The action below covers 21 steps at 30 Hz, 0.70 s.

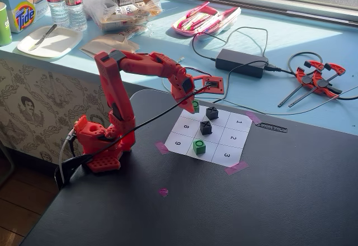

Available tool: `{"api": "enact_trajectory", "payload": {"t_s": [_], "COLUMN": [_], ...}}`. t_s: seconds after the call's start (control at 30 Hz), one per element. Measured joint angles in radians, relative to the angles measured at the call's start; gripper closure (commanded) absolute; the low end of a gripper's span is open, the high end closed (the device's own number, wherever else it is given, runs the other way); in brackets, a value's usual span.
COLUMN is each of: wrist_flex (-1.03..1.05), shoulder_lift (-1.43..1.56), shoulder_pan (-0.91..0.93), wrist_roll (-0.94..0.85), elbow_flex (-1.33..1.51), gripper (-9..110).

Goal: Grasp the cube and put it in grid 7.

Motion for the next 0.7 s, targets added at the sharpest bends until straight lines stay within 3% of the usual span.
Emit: {"api": "enact_trajectory", "payload": {"t_s": [0.33, 0.7], "wrist_flex": [-0.083, -0.031], "shoulder_lift": [-0.051, -0.017], "shoulder_pan": [-0.018, -0.028], "wrist_roll": [-0.041, -0.015], "elbow_flex": [0.048, 0.038], "gripper": [85, 81]}}
